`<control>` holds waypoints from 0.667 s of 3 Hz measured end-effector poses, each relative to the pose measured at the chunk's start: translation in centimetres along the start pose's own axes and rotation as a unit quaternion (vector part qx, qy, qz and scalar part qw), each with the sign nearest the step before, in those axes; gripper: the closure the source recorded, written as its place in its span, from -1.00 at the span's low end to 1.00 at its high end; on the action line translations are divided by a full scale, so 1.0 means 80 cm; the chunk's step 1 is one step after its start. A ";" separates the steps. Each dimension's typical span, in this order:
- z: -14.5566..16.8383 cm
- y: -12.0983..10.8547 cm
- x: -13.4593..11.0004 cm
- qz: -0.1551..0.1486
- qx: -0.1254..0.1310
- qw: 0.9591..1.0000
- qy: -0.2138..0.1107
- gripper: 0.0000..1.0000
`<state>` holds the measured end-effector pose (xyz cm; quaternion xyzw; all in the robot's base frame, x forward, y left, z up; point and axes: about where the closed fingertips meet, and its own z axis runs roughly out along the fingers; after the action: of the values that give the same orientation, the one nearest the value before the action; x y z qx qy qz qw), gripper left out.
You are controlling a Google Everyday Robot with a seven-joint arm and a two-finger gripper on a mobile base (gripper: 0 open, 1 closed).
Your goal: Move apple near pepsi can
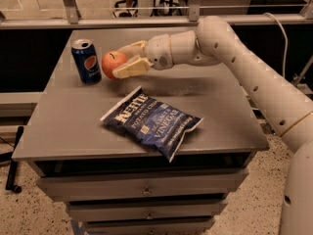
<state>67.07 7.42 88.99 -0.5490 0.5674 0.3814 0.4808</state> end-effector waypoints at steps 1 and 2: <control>0.018 0.000 0.005 -0.009 -0.010 1.000 0.000 0.53; 0.027 -0.001 0.013 -0.008 -0.012 1.000 0.002 0.06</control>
Offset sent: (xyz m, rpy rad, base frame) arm 0.0090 0.0165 -0.0238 -0.0125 -0.0082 0.0199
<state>67.51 9.22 87.45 -0.5604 0.5591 0.3831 0.4761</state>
